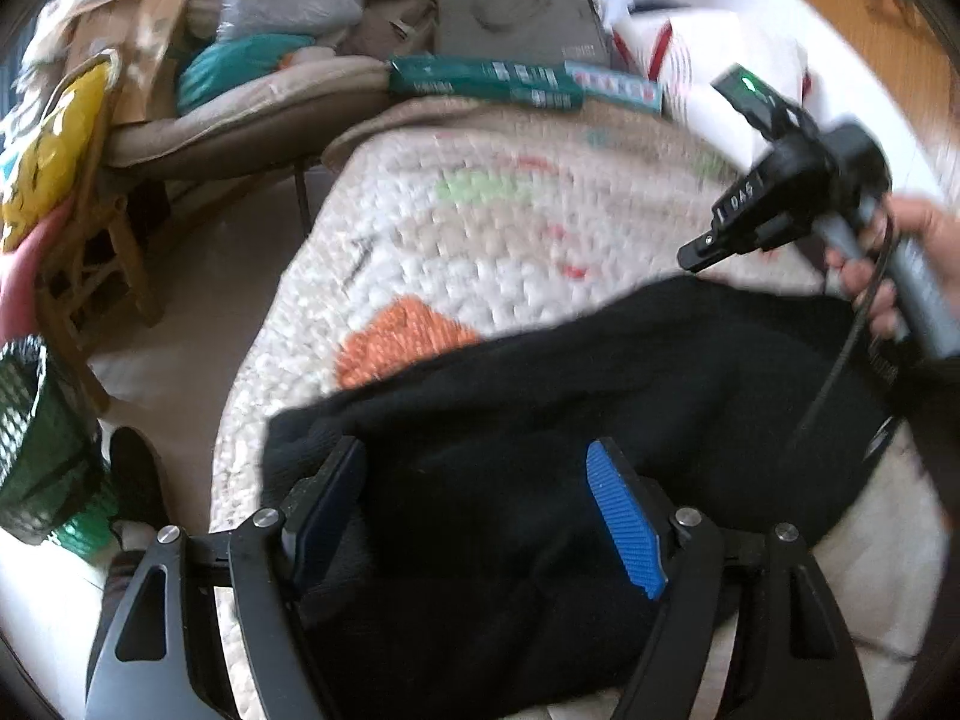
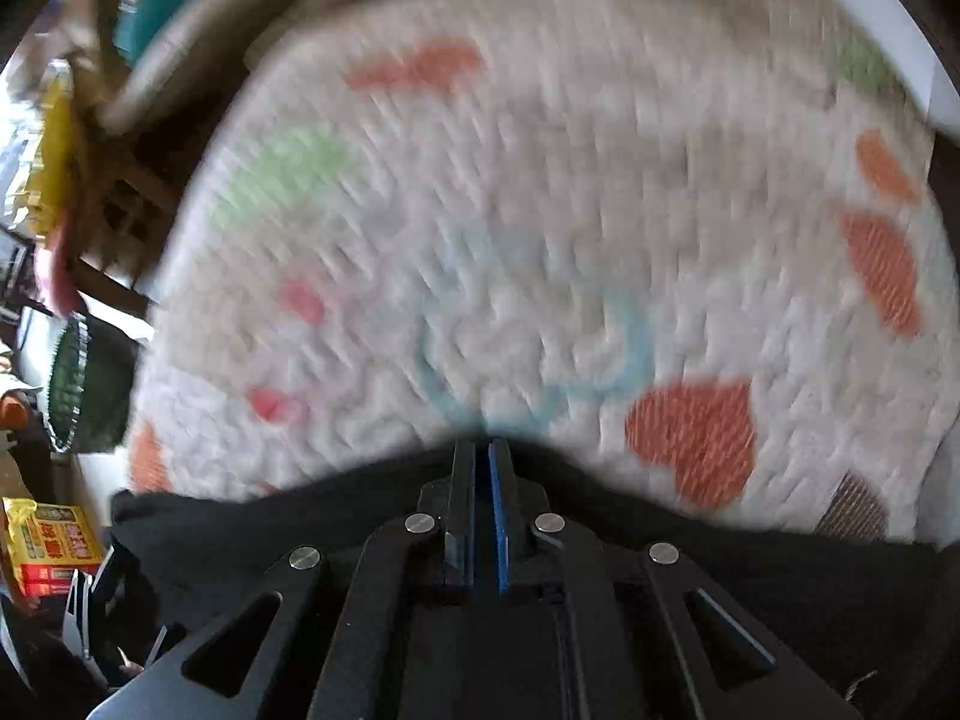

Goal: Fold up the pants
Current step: 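Grasp the pants near the bed edge with the right tool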

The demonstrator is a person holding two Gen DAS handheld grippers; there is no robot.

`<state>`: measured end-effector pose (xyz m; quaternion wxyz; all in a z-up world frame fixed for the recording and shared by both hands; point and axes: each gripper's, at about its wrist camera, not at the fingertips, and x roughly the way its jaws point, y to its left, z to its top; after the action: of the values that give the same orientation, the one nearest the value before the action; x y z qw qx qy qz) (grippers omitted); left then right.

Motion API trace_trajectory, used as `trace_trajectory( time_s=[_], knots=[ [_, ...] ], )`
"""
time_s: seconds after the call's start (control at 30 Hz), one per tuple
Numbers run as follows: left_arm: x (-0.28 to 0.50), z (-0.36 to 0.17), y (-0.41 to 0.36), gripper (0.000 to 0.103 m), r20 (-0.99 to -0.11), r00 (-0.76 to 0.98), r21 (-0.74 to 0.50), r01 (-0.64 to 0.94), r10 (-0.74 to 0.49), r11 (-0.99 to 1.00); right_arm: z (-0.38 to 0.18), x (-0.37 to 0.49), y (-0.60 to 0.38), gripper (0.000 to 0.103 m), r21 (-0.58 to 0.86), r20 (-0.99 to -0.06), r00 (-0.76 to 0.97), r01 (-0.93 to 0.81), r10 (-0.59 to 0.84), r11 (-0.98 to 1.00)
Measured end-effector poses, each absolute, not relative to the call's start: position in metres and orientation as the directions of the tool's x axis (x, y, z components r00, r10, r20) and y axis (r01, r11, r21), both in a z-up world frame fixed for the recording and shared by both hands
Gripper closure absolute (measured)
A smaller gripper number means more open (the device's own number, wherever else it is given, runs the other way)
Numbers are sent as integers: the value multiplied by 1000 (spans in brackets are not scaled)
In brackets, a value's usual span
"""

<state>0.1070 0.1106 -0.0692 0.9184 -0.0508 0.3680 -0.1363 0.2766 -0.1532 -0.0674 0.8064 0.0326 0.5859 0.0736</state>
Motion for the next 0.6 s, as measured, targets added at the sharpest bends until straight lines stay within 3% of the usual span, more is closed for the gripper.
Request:
trace_trajectory(
  time_s=[0.17, 0.3, 0.43, 0.6],
  knots=[
    [97, -49, 157, 28, -624, 752, -274, 40, -210, 961, -27, 257, -144, 90, 135, -898, 401, -139, 181, 981],
    [91, -63, 205, 28, -652, 740, -377, -130, -164, 917, -16, 237, -114, 46, 118, -890, 402, -258, 218, 959],
    [84, -86, 238, 28, -682, 708, -469, -235, -181, 851, -26, 216, -42, 43, 126, -912, 295, -461, 286, 878],
    [80, -92, 238, 28, -669, 705, -509, -206, -233, 836, -46, 207, 36, 43, 116, -925, 214, -629, 315, 768]
  ],
)
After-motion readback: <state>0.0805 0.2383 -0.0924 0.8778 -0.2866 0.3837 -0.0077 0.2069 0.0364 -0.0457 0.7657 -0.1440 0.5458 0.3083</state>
